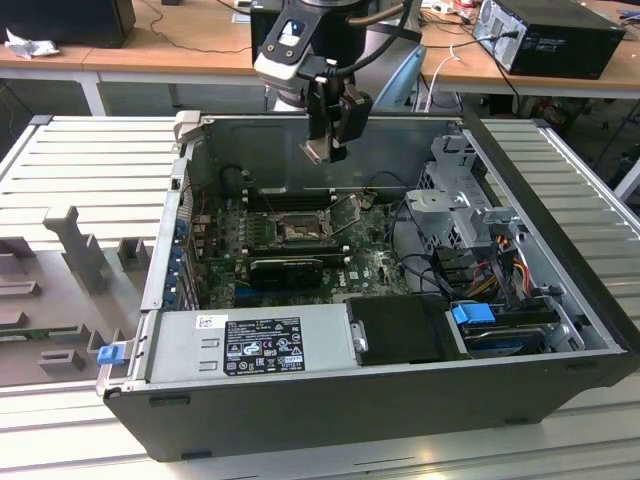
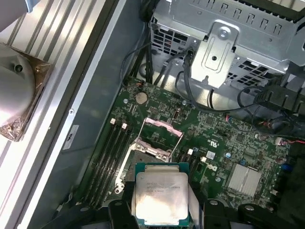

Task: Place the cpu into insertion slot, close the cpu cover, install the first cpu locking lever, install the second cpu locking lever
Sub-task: 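Place the cpu into insertion slot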

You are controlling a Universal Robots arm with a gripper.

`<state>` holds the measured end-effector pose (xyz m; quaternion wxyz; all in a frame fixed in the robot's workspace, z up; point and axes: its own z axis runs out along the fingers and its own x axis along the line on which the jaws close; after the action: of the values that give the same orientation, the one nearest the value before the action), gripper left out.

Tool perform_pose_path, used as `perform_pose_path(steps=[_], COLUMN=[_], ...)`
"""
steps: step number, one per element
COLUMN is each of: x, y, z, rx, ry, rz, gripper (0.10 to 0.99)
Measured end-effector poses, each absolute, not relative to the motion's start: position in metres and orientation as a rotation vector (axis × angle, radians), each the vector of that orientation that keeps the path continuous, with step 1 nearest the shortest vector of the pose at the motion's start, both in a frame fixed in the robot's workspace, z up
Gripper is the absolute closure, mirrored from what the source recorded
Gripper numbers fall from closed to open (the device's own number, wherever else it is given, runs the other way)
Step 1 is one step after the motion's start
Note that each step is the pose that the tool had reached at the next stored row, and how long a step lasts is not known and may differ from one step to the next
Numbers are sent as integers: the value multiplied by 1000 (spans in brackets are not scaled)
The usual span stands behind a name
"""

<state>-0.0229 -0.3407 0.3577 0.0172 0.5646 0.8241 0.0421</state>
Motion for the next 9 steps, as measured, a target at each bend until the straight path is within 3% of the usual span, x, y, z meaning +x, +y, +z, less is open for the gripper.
perform_pose_path(steps=[9], x=[-23], y=[-341], z=[357], rx=[1840], ry=[2497], rz=[129], gripper=[561])
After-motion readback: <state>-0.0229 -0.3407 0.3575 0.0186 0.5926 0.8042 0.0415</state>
